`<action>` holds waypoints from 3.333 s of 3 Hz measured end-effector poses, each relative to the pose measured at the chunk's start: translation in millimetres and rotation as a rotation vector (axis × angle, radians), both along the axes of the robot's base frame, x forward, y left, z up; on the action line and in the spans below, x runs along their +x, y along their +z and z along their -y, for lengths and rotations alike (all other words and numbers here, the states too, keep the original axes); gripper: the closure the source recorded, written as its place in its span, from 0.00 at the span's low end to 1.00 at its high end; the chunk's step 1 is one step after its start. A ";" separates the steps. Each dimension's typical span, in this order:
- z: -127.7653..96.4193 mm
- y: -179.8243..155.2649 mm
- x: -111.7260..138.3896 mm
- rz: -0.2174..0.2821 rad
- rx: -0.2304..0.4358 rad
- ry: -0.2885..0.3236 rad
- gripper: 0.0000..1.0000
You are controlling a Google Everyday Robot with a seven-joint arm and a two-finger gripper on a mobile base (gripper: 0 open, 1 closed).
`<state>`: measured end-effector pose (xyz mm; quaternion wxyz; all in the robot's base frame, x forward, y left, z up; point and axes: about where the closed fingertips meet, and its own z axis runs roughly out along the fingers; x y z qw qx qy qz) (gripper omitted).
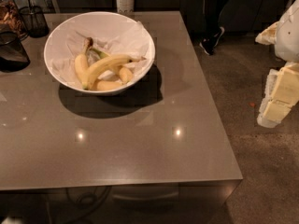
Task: Pick banana from white bowl
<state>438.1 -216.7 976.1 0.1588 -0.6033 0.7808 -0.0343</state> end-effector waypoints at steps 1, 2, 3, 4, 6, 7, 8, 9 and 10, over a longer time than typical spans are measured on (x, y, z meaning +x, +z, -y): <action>-0.2 0.8 0.3 0.003 -0.003 -0.001 0.00; -6.3 -2.0 14.5 -0.045 -0.034 -0.028 0.00; -20.1 -7.0 42.7 -0.099 -0.082 -0.024 0.00; -38.8 -14.7 74.9 -0.118 -0.109 0.010 0.00; -51.8 -12.9 93.6 -0.054 -0.076 0.024 0.00; -76.3 -12.0 115.5 -0.033 -0.086 0.093 0.00; -105.1 -15.2 137.1 -0.037 -0.114 0.181 0.00; -109.9 -13.8 142.0 -0.015 -0.105 0.184 0.00; -109.7 -13.6 142.6 -0.011 -0.103 0.182 0.00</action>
Offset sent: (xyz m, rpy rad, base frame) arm 0.0367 0.0153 -0.0100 -0.0998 0.1699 -0.0840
